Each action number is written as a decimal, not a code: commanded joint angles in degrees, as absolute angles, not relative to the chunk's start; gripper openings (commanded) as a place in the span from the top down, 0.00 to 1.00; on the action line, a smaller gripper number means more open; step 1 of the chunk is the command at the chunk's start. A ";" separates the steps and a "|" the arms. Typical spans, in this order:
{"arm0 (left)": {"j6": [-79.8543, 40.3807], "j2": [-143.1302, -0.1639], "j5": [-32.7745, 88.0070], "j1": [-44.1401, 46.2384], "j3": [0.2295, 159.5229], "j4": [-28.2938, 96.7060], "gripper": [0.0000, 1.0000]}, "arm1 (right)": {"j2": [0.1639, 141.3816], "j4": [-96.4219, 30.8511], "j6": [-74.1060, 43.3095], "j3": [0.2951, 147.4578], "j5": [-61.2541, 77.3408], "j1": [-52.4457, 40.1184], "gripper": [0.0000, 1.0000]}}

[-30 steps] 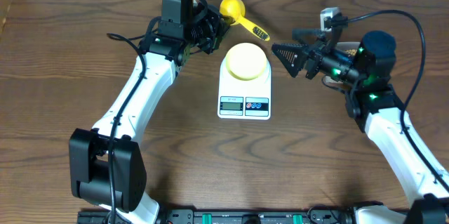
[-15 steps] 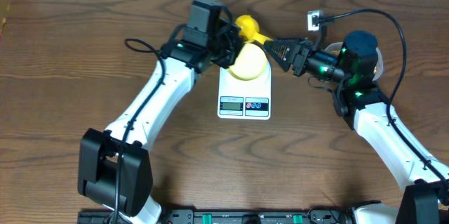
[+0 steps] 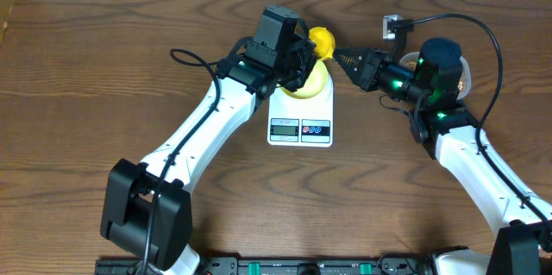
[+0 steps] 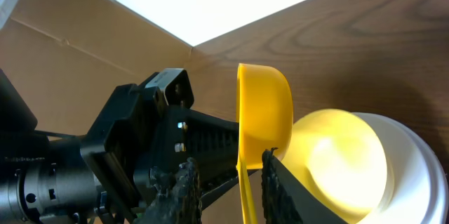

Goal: Scoop item into bowl and weigh 50g on scale

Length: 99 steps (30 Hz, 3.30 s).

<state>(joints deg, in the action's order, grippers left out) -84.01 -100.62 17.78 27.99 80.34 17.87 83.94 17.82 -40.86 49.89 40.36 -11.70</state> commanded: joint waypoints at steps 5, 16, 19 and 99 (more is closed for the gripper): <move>-83.68 -100.62 16.84 28.38 80.82 17.98 0.92 | 83.70 16.69 -38.89 50.85 39.20 -13.47 0.81; -83.22 -100.62 17.10 28.38 80.82 18.17 0.93 | 83.70 16.45 -38.70 50.85 37.82 -14.09 0.99; -83.20 -100.62 17.10 28.38 80.82 18.24 0.93 | 83.70 16.43 -38.68 50.85 37.82 -14.09 0.99; -10.96 -99.20 2.72 44.27 75.83 40.64 0.35 | 83.68 -29.63 -10.17 75.90 33.30 2.52 0.99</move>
